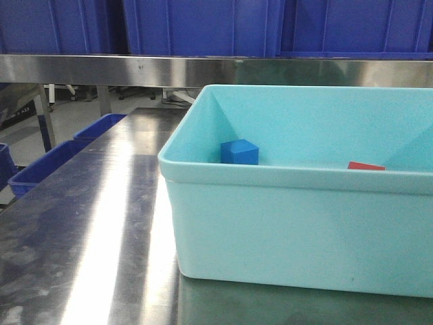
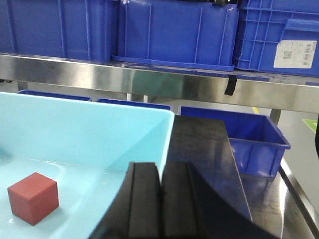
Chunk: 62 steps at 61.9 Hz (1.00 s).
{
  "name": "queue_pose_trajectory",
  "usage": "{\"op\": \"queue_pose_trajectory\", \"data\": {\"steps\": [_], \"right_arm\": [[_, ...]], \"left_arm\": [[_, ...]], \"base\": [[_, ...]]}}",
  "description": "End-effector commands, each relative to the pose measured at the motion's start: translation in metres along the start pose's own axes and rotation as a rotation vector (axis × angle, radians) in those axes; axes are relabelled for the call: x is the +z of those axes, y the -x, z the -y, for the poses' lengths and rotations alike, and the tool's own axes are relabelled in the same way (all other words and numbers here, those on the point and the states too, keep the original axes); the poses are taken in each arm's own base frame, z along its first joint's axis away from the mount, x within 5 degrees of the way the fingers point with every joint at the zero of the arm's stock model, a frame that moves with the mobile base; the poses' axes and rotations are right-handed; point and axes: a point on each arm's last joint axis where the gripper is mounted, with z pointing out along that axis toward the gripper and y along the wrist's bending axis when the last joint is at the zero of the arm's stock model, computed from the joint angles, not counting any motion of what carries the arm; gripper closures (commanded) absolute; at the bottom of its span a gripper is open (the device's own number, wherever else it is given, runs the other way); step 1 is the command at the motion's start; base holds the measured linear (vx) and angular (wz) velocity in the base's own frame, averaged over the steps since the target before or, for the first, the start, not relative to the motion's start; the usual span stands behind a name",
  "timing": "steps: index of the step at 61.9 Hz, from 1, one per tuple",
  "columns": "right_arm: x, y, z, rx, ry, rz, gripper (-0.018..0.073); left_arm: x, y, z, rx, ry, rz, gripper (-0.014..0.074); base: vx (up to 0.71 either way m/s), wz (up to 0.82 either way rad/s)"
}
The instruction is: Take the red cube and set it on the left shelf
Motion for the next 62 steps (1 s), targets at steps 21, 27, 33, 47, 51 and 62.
{"op": "queue_pose_trajectory", "data": {"steps": [21, 27, 33, 47, 51, 62], "right_arm": [[-0.0029, 0.0168, 0.0003, -0.005, -0.004, 0.123, 0.0494], [-0.0029, 0.0168, 0.0003, -0.005, -0.004, 0.123, 0.0494], [-0.0029, 0.0168, 0.0003, -0.005, -0.004, 0.123, 0.0494], [-0.0029, 0.0168, 0.0003, -0.005, -0.004, 0.123, 0.0494], [-0.0029, 0.0168, 0.0003, -0.005, -0.004, 0.123, 0.0494], [-0.0029, 0.0169, 0.0003, -0.005, -0.004, 0.124, 0.0494]], "left_arm": [[0.0003, 0.0008, 0.0000, -0.005, 0.006, 0.069, 0.0491], [0.0003, 0.0008, 0.0000, -0.005, 0.006, 0.069, 0.0491], [0.0003, 0.0008, 0.0000, -0.005, 0.006, 0.069, 0.0491], [0.0003, 0.0008, 0.0000, -0.005, 0.006, 0.069, 0.0491], [0.0003, 0.0008, 0.0000, -0.005, 0.006, 0.069, 0.0491], [0.0003, 0.0008, 0.0000, -0.005, 0.006, 0.069, 0.0491]], "base": [[0.00, 0.00], [0.00, 0.00], [0.00, 0.00], [0.00, 0.00], [0.00, 0.00], [0.00, 0.00]]}}
